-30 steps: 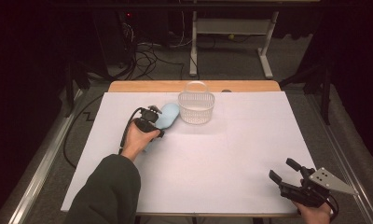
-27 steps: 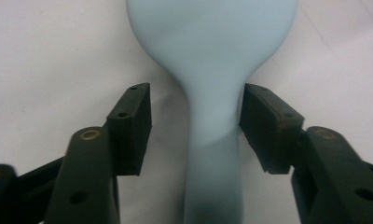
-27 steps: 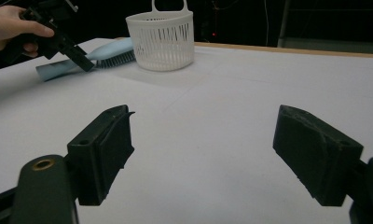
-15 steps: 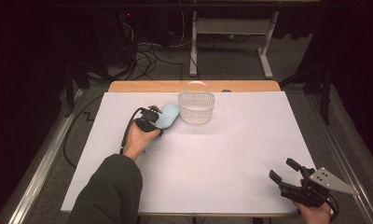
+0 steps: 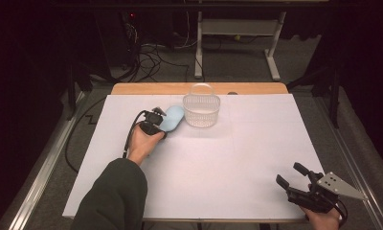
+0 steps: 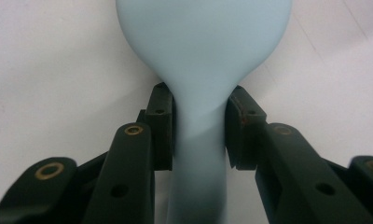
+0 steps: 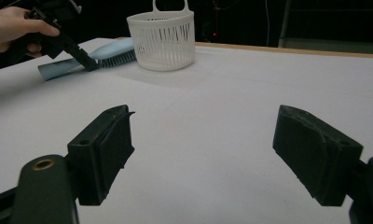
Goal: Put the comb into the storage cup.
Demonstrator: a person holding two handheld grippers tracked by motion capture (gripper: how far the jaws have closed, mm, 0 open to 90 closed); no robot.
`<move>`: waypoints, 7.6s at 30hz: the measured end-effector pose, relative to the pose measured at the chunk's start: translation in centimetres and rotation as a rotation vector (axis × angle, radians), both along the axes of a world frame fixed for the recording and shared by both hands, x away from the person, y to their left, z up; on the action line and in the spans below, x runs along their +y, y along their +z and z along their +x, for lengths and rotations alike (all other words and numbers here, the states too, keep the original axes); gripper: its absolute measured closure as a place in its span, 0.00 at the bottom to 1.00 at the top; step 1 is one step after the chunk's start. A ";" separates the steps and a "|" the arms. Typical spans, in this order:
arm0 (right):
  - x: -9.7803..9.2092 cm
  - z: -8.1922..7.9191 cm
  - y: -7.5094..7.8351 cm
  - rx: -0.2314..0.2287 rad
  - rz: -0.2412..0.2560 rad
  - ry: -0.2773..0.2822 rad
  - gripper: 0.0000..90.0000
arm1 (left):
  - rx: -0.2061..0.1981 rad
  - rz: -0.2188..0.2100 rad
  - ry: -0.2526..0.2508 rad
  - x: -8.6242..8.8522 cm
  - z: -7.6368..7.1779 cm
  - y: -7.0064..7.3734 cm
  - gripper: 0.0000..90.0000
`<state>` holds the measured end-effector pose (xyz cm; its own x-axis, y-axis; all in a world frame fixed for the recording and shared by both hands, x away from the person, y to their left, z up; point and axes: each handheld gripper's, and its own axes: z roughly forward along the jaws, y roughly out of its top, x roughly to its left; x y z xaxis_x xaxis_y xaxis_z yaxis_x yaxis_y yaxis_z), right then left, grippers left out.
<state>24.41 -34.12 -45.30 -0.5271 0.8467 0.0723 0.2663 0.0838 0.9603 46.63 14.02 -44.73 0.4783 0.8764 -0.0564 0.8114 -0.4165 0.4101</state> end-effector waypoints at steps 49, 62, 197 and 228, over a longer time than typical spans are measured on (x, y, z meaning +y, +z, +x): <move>0.0 0.1 0.0 0.003 -0.002 -0.001 0.23 | -0.055 -0.079 -0.009 2.3 -2.0 1.5 0.77; 0.0 0.1 -0.1 0.007 -0.001 0.000 0.23 | -0.074 -0.111 -0.027 3.4 -3.1 2.2 0.77; 7.6 -0.1 0.6 0.017 0.022 0.198 0.18 | -0.220 -0.338 -0.313 0.3 -16.9 2.4 0.77; 13.1 0.9 0.1 0.121 0.049 0.334 0.18 | -0.242 -0.341 -0.438 -3.8 -19.5 1.9 0.77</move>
